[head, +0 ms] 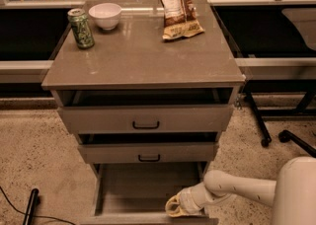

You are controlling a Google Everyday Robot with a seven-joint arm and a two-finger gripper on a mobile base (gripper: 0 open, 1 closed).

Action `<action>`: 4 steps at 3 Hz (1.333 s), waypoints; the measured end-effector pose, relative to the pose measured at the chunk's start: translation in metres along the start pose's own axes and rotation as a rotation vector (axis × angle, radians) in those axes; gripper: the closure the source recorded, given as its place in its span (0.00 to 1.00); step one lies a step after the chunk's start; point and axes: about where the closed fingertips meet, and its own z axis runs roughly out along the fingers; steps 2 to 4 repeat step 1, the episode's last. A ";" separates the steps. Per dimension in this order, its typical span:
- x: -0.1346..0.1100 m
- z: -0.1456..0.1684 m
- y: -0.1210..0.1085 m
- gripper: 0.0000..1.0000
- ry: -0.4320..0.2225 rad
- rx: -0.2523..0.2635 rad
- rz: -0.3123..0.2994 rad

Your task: Open bottom drawer

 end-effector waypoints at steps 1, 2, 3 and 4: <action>0.000 0.002 0.002 0.62 -0.001 -0.001 0.007; 0.000 0.002 0.002 0.62 -0.001 -0.001 0.007; 0.000 0.002 0.002 0.62 -0.001 -0.001 0.007; 0.000 0.002 0.002 0.62 -0.001 -0.001 0.007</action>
Offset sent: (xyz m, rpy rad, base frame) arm 0.0000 0.0000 0.0000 0.0000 0.0000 0.0000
